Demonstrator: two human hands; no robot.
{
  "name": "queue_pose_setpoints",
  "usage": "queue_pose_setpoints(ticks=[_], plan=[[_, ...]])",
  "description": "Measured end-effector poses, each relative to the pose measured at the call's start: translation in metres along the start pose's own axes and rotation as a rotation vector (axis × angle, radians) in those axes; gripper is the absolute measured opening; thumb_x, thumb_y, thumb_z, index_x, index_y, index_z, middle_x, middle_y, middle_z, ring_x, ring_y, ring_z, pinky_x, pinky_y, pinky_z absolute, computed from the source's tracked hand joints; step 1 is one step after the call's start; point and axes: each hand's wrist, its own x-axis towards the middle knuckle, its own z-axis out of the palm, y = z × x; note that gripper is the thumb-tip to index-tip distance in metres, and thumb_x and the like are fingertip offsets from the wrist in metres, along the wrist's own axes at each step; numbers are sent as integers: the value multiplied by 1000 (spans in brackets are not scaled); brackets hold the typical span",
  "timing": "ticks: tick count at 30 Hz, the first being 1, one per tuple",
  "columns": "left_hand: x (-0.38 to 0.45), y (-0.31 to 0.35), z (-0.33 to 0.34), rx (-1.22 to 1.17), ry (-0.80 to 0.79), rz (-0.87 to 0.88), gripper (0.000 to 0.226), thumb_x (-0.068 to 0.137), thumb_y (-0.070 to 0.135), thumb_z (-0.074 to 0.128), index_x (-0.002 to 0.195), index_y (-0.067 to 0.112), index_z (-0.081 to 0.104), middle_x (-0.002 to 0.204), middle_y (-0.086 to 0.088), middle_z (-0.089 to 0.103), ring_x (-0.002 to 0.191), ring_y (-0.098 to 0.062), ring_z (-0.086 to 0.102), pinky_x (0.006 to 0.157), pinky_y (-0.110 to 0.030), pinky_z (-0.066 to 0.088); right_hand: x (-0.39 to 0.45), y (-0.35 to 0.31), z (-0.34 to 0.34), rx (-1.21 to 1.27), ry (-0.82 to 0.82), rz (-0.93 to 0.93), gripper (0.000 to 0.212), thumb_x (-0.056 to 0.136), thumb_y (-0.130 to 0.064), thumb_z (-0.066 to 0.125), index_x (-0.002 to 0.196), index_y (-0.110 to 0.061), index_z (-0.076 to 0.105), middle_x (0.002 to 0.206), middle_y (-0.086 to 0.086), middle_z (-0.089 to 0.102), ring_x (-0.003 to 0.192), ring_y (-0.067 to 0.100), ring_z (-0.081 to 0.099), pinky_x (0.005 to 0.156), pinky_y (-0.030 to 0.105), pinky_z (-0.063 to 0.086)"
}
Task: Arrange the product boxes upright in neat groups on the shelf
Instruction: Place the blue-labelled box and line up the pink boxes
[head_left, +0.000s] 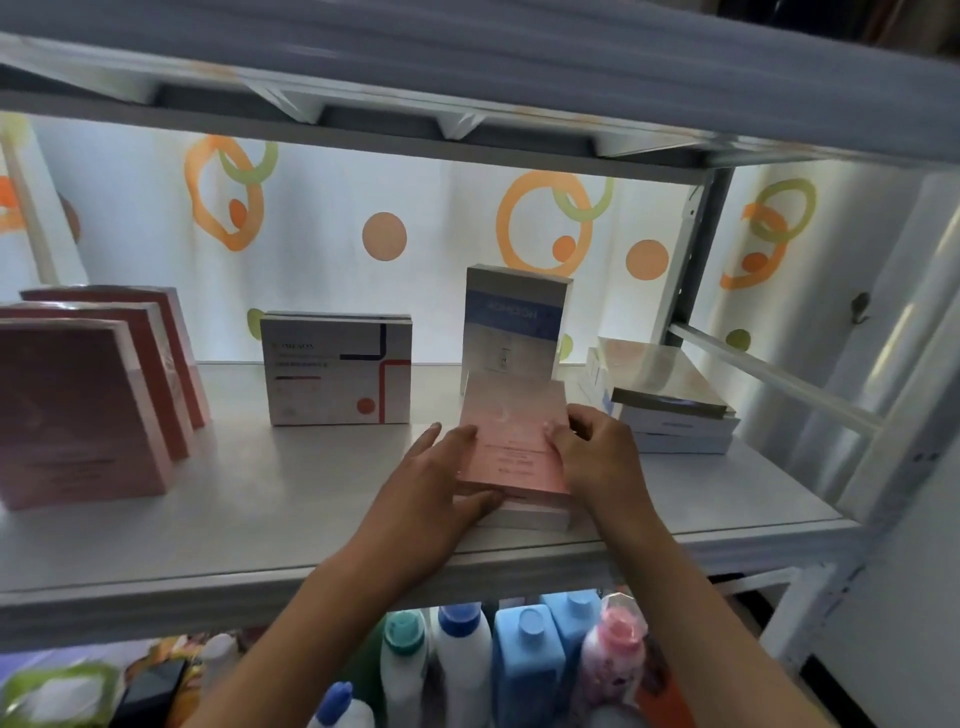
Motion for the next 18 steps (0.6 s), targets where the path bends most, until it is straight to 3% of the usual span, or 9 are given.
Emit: queue_pose_setpoints(ticks=[2, 4, 9, 13, 15, 18], plan=[[-4, 3, 0, -36, 33, 64, 72, 83, 35, 70, 144, 33, 31, 142, 7, 44, 124, -10, 46, 105, -27, 41, -1, -4, -2, 52, 68, -54, 30, 99, -30, 52, 127, -21, 58, 117, -4, 65, 88, 15, 63, 66, 16, 52], [-7, 7, -3, -157, 40, 73, 68, 86, 25, 69, 142, 36, 32, 133, 11, 51, 110, -1, 52, 93, -14, 43, -1, -11, -6, 101, 121, -99, 31, 98, -31, 55, 128, -24, 58, 119, -8, 64, 94, 14, 64, 71, 19, 53], [-12, 15, -19, -556, -3, -25, 56, 91, 18, 63, 137, 35, 37, 126, 13, 57, 106, -2, 60, 85, -23, 55, -6, -30, -9, 233, 154, -156, 26, 95, -29, 60, 121, -32, 59, 113, -17, 62, 93, 11, 66, 68, 15, 54], [-16, 14, -34, -584, 97, 2, 53, 90, 15, 63, 131, 39, 40, 118, 28, 53, 102, 15, 56, 73, -8, 50, -9, -42, -7, 335, 113, -158, 29, 91, -26, 66, 116, -36, 56, 113, -19, 62, 91, 6, 64, 66, 10, 51], [-18, 14, -45, -552, 139, 11, 52, 89, 15, 65, 128, 41, 42, 113, 29, 52, 93, 24, 53, 67, -3, 46, -7, -47, -4, 455, 83, -116, 35, 88, -22, 70, 115, -36, 54, 114, -17, 62, 93, 7, 64, 73, 17, 55], [-20, 9, -57, -554, 184, -14, 57, 84, 10, 70, 124, 42, 45, 110, 25, 53, 89, 18, 57, 62, -6, 47, -7, -52, 8, 597, 4, -21, 44, 85, -19, 73, 122, -34, 54, 119, -9, 65, 100, 16, 66, 82, 34, 59]])
